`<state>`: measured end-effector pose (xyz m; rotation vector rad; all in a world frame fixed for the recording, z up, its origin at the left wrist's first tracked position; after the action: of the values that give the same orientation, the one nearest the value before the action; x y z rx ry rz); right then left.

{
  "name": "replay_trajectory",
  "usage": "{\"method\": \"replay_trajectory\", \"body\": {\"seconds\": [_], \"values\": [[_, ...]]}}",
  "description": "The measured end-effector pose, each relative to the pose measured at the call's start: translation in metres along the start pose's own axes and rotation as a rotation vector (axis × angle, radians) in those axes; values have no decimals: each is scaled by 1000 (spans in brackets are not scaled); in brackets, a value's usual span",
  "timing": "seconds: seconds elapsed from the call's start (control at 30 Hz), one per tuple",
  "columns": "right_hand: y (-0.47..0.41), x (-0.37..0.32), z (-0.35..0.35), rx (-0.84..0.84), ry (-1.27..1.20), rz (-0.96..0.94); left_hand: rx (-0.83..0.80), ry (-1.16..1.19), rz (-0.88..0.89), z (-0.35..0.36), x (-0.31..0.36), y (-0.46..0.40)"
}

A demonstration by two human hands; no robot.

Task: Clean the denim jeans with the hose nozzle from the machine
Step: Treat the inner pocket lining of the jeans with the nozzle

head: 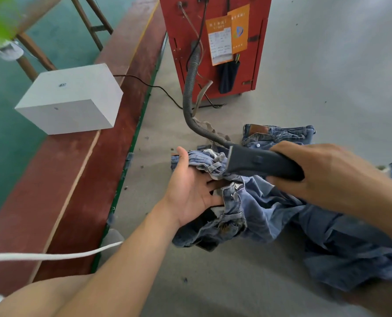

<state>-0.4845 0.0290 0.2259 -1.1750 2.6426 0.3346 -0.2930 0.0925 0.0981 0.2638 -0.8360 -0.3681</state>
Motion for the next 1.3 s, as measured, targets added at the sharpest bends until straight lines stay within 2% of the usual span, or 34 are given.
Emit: {"method": "replay_trajectory", "body": {"seconds": [0.07,0.17,0.27,0.4,0.47,0.6,0.67,0.8,0.9,1.0,1.1,1.2,1.3], "values": [[3,6,0,-71,65,51,-11,25,8,-1,1,-1],[3,-14,14,-143,143,-28,-56,9,-28,4,-7,-3],[-1,-28,18,-75,69,-68,-68,-38,-51,6,-17,-2],[-4,5,-12,72,-115,100,-51,-23,-20,2,-14,1],[-2,17,-13,0,-73,141,-64,-4,-13,3,-14,2],[-2,-15,24,-225,2,-16,-146,21,-53,8,-21,0],[-4,-27,29,-186,-37,-87,-193,29,-77,11,-25,1],[-10,7,2,-1,-165,50,-198,-18,-38,7,-23,3],[-9,25,3,-51,-108,100,-224,21,-35,9,-23,5],[-9,1,27,-151,0,6,-273,86,-50,15,-23,6],[-13,-21,30,-68,-57,-103,-231,108,-51,10,-24,6],[-19,4,9,65,-167,-46,-142,134,-20,2,-19,8],[-21,36,12,-99,-33,78,-30,148,9,-10,-13,9]]}}
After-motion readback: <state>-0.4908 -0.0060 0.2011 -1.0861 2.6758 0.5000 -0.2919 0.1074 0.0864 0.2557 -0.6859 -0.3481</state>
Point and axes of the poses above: each hand's wrist, its own y-axis away from the middle knuckle, its own z-axis out of the palm, x = y × z, the point moved 7 cm from there along -y, towards the middle knuckle, and after that the axes turned 7 degrees about -x, right-handed, at the moved point
